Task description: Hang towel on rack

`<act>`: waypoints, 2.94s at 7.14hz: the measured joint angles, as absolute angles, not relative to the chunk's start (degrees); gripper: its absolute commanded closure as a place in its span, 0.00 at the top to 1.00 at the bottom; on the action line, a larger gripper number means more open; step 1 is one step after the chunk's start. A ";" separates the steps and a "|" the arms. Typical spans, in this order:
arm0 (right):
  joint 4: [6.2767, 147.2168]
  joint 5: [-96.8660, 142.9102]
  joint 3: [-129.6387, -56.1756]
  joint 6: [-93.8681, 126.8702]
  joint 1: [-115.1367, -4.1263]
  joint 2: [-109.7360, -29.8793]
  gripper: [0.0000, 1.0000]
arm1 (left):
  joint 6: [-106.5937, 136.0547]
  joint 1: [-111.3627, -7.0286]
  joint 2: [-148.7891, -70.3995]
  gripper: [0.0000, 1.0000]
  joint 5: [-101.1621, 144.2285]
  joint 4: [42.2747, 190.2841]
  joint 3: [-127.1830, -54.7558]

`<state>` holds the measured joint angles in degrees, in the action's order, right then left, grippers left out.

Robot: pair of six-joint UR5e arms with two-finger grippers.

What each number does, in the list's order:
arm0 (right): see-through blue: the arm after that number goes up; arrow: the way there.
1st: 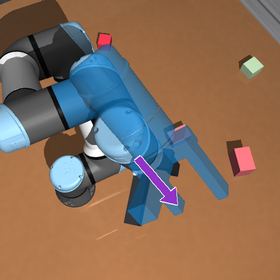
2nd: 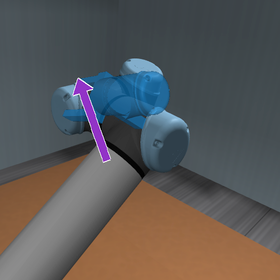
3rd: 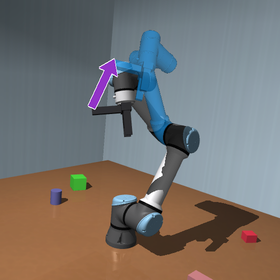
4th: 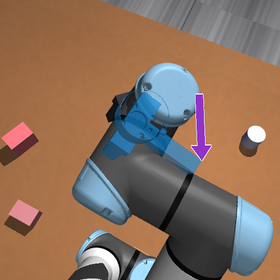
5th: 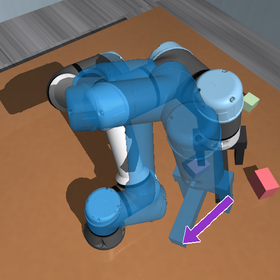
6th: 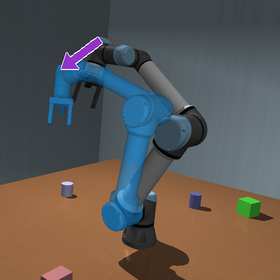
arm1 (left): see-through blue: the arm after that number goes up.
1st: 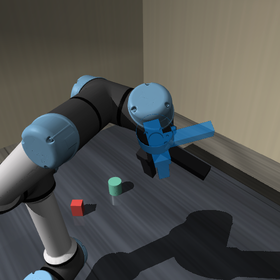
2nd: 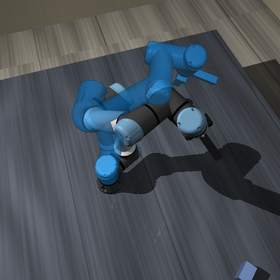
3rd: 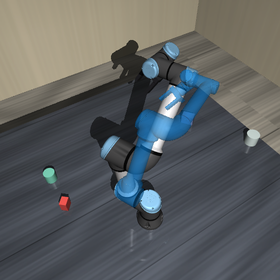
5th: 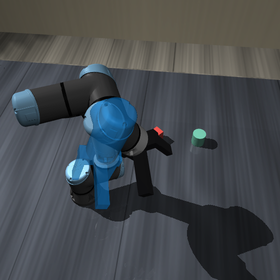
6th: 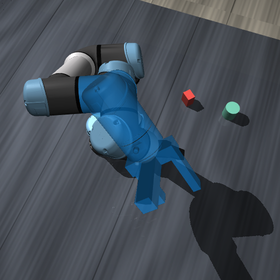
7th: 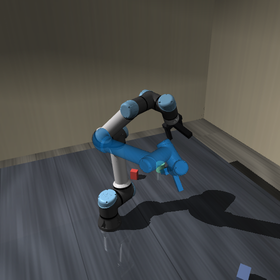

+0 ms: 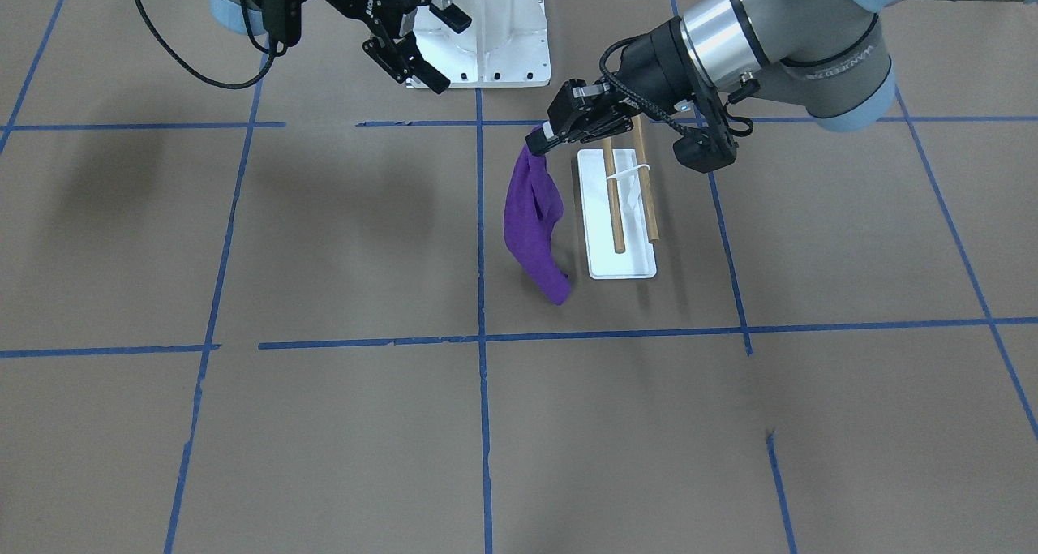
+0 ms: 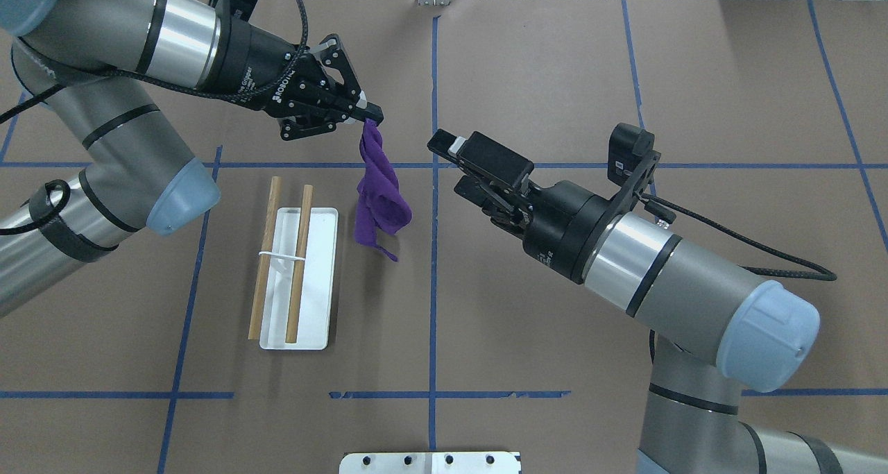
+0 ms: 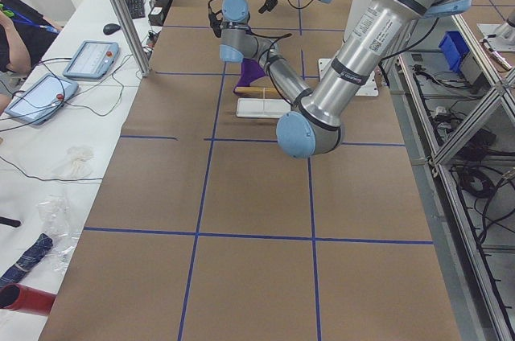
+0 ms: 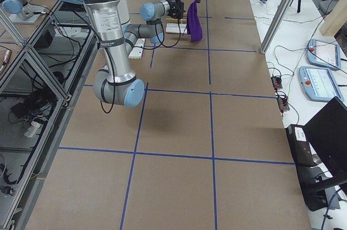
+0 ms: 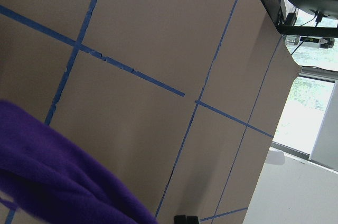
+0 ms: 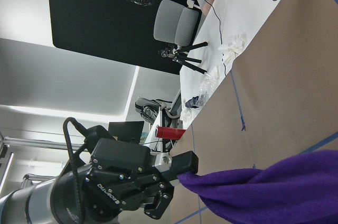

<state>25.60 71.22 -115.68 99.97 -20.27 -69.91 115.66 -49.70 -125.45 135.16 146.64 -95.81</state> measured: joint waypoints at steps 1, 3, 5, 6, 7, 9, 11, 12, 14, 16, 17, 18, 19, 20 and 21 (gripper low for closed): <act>28.91 74.53 -116.97 97.96 -22.35 -71.06 1.00 | 115.66 -50.07 -125.51 0.00 135.36 146.59 -95.91; 42.18 86.79 -119.19 95.10 -32.75 -70.95 1.00 | 115.58 -50.32 -125.67 0.00 135.45 146.50 -97.53; 56.68 98.15 -119.75 87.87 -43.73 -69.22 1.00 | 115.48 -50.39 -125.69 0.00 133.83 145.87 -100.81; 63.14 100.78 -119.97 83.22 -46.98 -68.82 1.00 | 115.24 -50.33 -125.69 0.00 130.29 144.29 -103.03; 69.05 101.73 -120.31 78.95 -49.23 -68.60 1.00 | 114.41 -50.14 -125.71 0.00 125.37 142.11 -105.61; 79.08 101.75 -120.67 71.49 -52.44 -68.42 1.00 | 106.88 -49.69 -125.68 0.00 116.54 134.23 -111.33; 88.08 102.12 -120.87 62.18 -56.25 -68.19 1.00 | 97.61 -46.37 -125.53 0.00 105.76 120.75 -117.78; 92.38 102.61 -120.89 56.27 -58.63 -68.21 1.00 | 95.47 -43.06 -125.42 0.00 99.27 112.90 -121.38; 101.63 104.90 -120.68 42.38 -63.86 -68.72 1.00 | 93.90 -35.19 -125.25 0.00 87.08 98.38 -128.02; 108.31 108.53 -120.44 31.33 -67.85 -70.33 1.00 | 93.57 -30.66 -124.93 0.00 83.33 85.93 -134.03; 109.31 111.95 -119.84 26.47 -70.23 -72.04 1.00 | 92.41 -29.47 -124.34 0.00 82.79 79.18 -137.39; 109.57 115.18 -118.99 21.18 -72.87 -74.08 1.00 | 89.60 -29.01 -123.21 0.00 82.42 72.49 -140.71; 109.48 117.76 -118.32 17.11 -74.97 -76.03 1.00 | 85.95 -29.00 -121.28 0.00 81.46 66.77 -143.58; 109.34 119.59 -117.65 14.81 -76.24 -77.37 1.00 | 82.83 -29.14 -118.52 0.00 79.81 62.98 -145.58; 109.28 120.96 -116.86 13.46 -77.08 -78.06 1.00 | 80.73 -29.74 -115.86 0.00 78.64 61.34 -146.45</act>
